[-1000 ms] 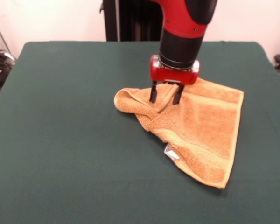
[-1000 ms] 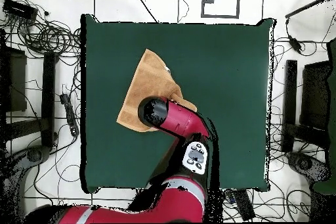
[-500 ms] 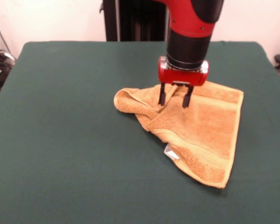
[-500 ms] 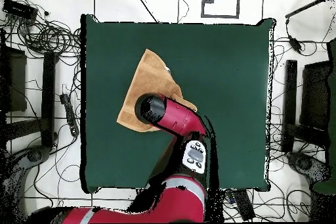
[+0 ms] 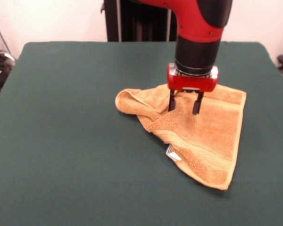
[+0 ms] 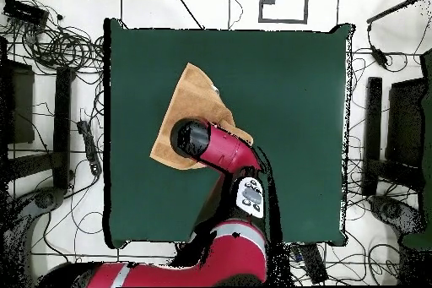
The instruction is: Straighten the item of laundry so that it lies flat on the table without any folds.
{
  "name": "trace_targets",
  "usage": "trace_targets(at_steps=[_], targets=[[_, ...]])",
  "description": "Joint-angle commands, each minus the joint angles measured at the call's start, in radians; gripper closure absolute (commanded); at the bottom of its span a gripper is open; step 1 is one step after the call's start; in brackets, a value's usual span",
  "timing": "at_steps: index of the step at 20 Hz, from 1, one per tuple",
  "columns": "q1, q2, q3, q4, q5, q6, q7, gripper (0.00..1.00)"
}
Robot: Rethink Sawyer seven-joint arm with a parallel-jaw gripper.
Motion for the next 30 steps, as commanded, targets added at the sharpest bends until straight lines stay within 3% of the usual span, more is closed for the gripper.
trace_targets(at_steps=[1,11,17,21,24,30], targets=[[-0.043,0.037,0.17,0.088,0.047,-0.101,0.276,0.0],[-0.094,-0.016,0.2,0.145,0.027,-0.103,0.264,0.0],[-0.069,-0.013,0.132,0.129,0.026,-0.066,0.269,0.0],[-0.039,-0.016,0.084,0.127,0.005,-0.117,0.268,0.0],[0.029,-0.019,-0.011,0.077,-0.006,-0.055,0.259,0.0],[0.021,-0.03,-0.019,0.079,0.013,-0.061,0.26,0.0]])
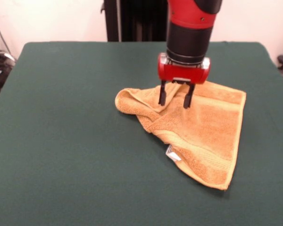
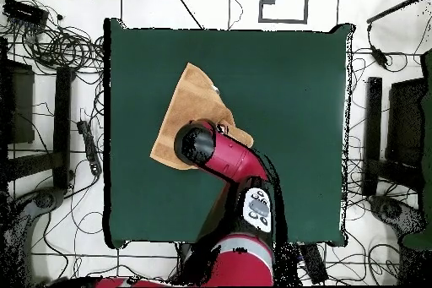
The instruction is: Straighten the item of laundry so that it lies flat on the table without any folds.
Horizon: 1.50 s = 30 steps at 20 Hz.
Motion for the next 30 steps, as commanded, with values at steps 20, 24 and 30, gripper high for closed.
trace_targets(at_steps=[20,24,30], targets=[[-0.173,0.105,0.063,-0.092,-0.123,-0.037,0.128,0.0],[-0.175,0.11,0.064,-0.105,-0.141,-0.033,0.138,0.0],[-0.187,0.107,0.075,-0.111,-0.165,-0.039,0.143,0.0]])
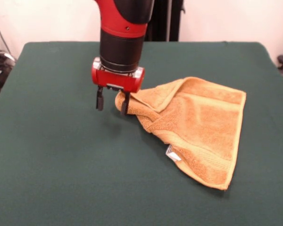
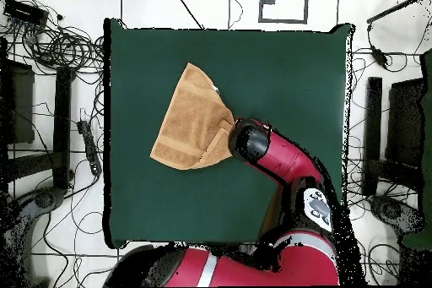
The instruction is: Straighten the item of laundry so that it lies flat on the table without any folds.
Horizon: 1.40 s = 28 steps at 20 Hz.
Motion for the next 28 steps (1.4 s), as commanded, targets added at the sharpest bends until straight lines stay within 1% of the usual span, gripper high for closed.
trace_targets(at_steps=[1,11,21,28], targets=[[0.007,0.061,0.093,-0.034,-0.044,-0.033,0.146,0.0],[0.002,0.063,0.102,-0.044,-0.041,-0.013,0.149,0.0],[-0.013,0.083,0.115,-0.057,-0.047,-0.037,0.145,0.0],[-0.029,0.084,0.139,-0.033,-0.062,-0.089,0.153,0.0]])
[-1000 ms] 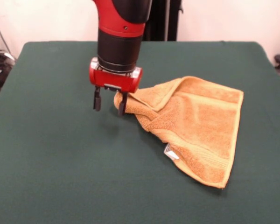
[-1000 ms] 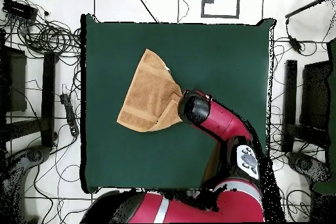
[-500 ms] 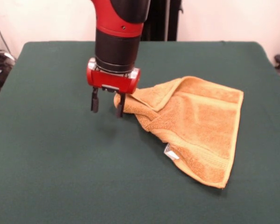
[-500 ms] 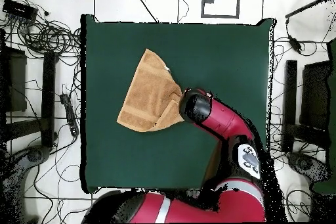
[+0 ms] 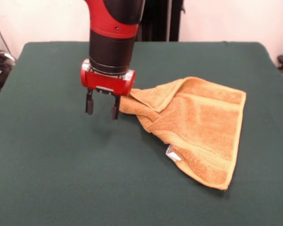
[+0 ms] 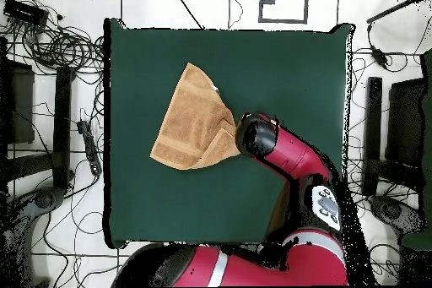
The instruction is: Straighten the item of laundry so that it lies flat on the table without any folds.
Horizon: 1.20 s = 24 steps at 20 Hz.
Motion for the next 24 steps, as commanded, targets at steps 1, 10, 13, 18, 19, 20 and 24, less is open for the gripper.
trace_targets(at_steps=[1,10,13,18,19,20,24], targets=[[-0.003,0.08,0.137,0.004,-0.053,-0.084,0.154,0.0],[0.006,0.087,0.124,-0.004,-0.067,-0.09,0.167,0.0],[0.003,0.089,0.126,-0.007,-0.065,-0.089,0.166,0.0],[0.0,0.083,0.129,-0.001,-0.069,-0.098,0.166,0.0],[-0.001,0.082,0.131,0.001,-0.07,-0.1,0.166,0.0],[0.001,0.081,0.13,0.005,-0.066,-0.1,0.172,0.0],[0.028,0.065,0.098,0.005,-0.052,-0.079,0.187,0.0]])
